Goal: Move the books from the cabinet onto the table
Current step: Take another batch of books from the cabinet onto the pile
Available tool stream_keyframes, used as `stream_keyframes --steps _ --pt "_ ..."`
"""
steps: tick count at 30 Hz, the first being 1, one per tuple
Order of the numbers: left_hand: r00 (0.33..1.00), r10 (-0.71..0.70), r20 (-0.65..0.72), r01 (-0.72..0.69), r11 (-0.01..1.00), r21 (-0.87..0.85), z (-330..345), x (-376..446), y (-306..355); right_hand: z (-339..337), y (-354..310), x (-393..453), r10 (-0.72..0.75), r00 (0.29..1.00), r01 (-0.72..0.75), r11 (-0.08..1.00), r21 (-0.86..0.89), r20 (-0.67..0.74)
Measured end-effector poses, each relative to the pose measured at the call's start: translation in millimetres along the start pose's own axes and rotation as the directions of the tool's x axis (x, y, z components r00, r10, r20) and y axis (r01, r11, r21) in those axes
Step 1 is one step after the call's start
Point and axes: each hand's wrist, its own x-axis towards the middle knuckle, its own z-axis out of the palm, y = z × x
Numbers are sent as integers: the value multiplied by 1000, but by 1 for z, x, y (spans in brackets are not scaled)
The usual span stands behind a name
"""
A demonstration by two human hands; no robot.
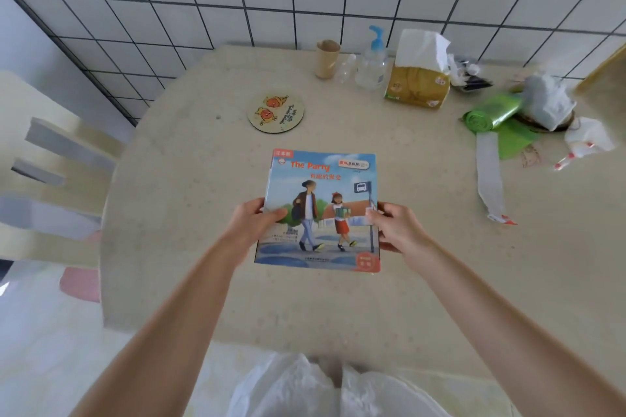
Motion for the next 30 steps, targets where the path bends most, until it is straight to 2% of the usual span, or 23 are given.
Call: stream_keyframes --steps 3,6,11,18,23,27,30 --pt "997 -75 -5 75 996 51 7 10 -8 6 -1 9 131 991 -131 991 -12 16" --pt "992 -114 -44 116 992 54 14 9 -11 9 6 13 176 984 -176 984 -7 31" --pt "987 -143 -67 142 990 -19 20 14 6 2 -4 17 171 985 -172 985 35 8" --pt "968 -182 -174 185 983 1 30 21 -5 5 -6 24 164 986 -162 980 -113 5" --pt "979 -132 -153 138 990 29 32 11 1 7 -7 21 200 979 -195 975 -106 43" --pt "996 -26 -81 29 999 29 35 7 2 14 -6 20 231 970 -231 973 -6 76" --pt "1000 -9 -25 9 1000 21 41 2 4 15 -6 21 231 969 -236 969 66 85"
